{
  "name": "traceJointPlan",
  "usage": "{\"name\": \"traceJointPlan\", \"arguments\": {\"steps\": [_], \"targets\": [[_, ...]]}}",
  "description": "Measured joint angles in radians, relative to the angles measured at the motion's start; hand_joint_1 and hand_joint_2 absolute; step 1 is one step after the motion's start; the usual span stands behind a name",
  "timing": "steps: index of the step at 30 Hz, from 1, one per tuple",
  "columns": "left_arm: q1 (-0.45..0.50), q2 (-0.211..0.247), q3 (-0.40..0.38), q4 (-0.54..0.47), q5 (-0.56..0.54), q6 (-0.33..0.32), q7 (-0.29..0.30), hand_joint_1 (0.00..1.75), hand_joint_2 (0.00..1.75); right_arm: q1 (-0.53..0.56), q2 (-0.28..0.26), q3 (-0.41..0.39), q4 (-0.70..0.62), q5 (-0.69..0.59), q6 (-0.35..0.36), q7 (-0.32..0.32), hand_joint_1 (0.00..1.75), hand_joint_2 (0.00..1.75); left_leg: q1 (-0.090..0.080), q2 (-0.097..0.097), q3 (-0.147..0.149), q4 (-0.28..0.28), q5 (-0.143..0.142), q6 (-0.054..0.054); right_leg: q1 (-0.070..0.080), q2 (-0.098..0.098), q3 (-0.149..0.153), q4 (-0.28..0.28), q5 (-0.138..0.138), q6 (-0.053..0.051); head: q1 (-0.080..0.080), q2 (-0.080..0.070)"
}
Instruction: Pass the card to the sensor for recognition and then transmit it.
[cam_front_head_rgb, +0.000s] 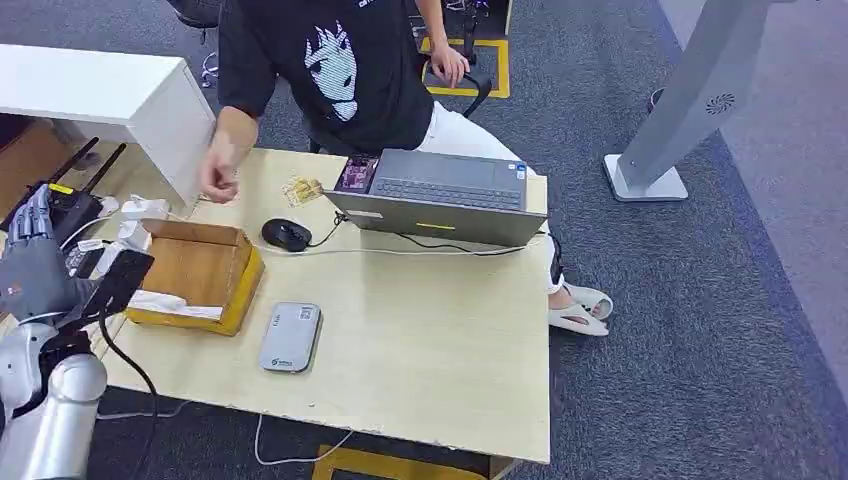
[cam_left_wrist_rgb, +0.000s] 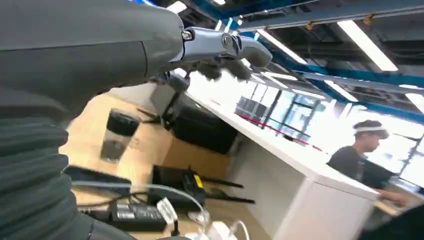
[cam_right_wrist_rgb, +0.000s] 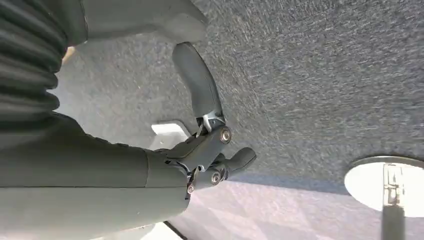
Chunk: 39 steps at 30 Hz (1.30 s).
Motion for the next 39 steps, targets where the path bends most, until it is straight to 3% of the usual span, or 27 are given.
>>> {"name": "traceJointPlan", "arguments": {"steps": [5,7,9,10,12,14,17,19,21,24,28,30,32,36,39], "targets": [[0.253,-0.108,0.072,-0.231,0.124,0.02,-0.167,0.0,1.75,0.002,0.003,0.0,-0.005,-0.05,0.0,0.0,0.0,1.75,-0.001,0.004,0.0,0.0,-0.004,0.001,0.0,0.004,-0.001,-0.001,-0.002,0.0,-0.001,0.0],[0.336,-0.188,0.134,-0.319,0.144,0.048,-0.269,0.0,1.75,0.002,0.004,0.0,-0.007,-0.069,0.0,0.0,0.0,1.75,-0.001,0.004,0.0,0.0,-0.004,0.001,-0.001,0.004,0.0,-0.001,-0.003,0.0,-0.001,0.0],[0.394,-0.306,0.24,-0.396,0.22,0.067,-0.395,0.0,1.75,0.003,0.006,0.0,-0.012,-0.089,0.0,0.003,0.0,1.75,-0.002,0.003,0.0,0.0,-0.005,0.002,-0.001,0.003,0.0,-0.001,-0.004,0.001,-0.001,0.0],[0.423,-0.355,0.286,-0.417,0.275,0.101,-0.413,0.0,1.75,0.003,0.006,0.0,-0.015,-0.095,0.0,0.003,0.0,1.75,-0.002,0.004,0.001,0.0,-0.006,0.003,-0.001,0.003,0.0,-0.001,-0.004,0.001,0.0,0.0],[0.492,-0.43,0.349,-0.452,0.438,0.213,-0.386,0.0,1.75,0.006,0.007,0.0,-0.021,-0.111,0.0,0.006,0.0,1.75,-0.003,0.006,0.003,0.0,-0.007,0.003,-0.002,0.004,0.001,-0.001,-0.005,0.002,-0.001,0.0],[0.51,-0.486,0.409,-0.447,0.551,0.249,-0.34,0.0,1.75,0.006,0.009,0.0,-0.027,-0.111,0.0,0.003,0.0,1.75,-0.002,0.0,0.003,0.0,-0.007,0.003,-0.003,-0.002,0.002,-0.001,-0.006,0.004,-0.001,0.0],[0.49,-0.534,0.506,-0.406,0.515,0.255,-0.293,0.0,1.75,0.006,0.009,0.0,-0.03,-0.108,0.0,-0.006,0.0,1.75,-0.002,-0.007,0.004,0.0,-0.007,0.003,-0.003,-0.008,0.005,-0.001,-0.009,0.003,-0.001,0.0],[0.4,-0.557,0.644,-0.295,0.427,0.255,-0.296,0.0,1.75,0.006,0.009,0.0,-0.03,-0.093,0.0,-0.021,0.0,1.75,-0.002,-0.009,0.004,-0.001,-0.005,0.003,-0.003,-0.01,0.008,-0.001,-0.009,0.003,-0.001,0.0],[0.358,-0.579,0.761,-0.188,0.482,0.255,-0.294,0.0,1.75,0.005,0.009,0.0,-0.03,-0.08,0.0,-0.029,0.0,1.75,-0.002,-0.005,0.009,-0.001,-0.007,0.001,-0.002,-0.006,0.009,0.0,-0.008,0.0,-0.001,0.0],[0.291,-0.6,0.847,-0.015,0.669,0.256,-0.214,0.0,1.75,0.005,0.009,0.0,-0.03,-0.026,0.0,-0.053,0.0,1.75,-0.002,-0.005,0.01,-0.001,-0.007,0.001,-0.002,-0.006,0.01,0.0,-0.009,0.0,-0.004,0.0],[0.2,-0.61,0.991,0.254,0.62,0.255,-0.127,0.0,1.75,0.005,0.009,0.001,-0.023,0.027,0.0,-0.098,0.0,1.75,-0.003,-0.007,0.01,0.0,-0.007,0.002,-0.003,-0.008,0.012,-0.001,-0.009,0.002,-0.001,0.0],[0.15,-0.593,1.058,0.441,0.593,0.247,-0.082,0.0,1.75,0.004,0.008,0.002,-0.012,0.064,0.0,-0.101,0.0,1.75,-0.004,-0.007,0.011,0.0,-0.007,0.002,-0.003,-0.009,0.013,-0.001,-0.009,0.002,0.0,0.0],[0.119,-0.567,1.077,0.633,0.533,0.227,0.022,0.0,1.75,0.004,0.003,0.01,0.009,0.129,0.0,-0.068,0.0,1.75,-0.003,-0.007,0.011,0.0,-0.007,0.003,-0.003,-0.009,0.013,-0.001,-0.009,0.002,0.001,0.0],[0.068,-0.534,1.075,0.908,0.446,0.192,0.14,0.0,1.75,0.001,-0.008,0.044,0.057,0.193,0.0,0.002,0.0,1.75,-0.003,-0.007,0.011,0.0,-0.006,0.003,-0.003,-0.008,0.013,-0.001,-0.009,0.002,0.0,0.0],[0.047,-0.521,1.059,1.02,0.383,0.156,0.166,0.0,1.75,-0.004,-0.016,0.061,0.095,0.193,0.0,0.031,0.0,1.75,-0.003,-0.007,0.011,0.0,-0.006,0.003,-0.003,-0.008,0.013,-0.001,-0.009,0.002,0.0,0.0]]}}
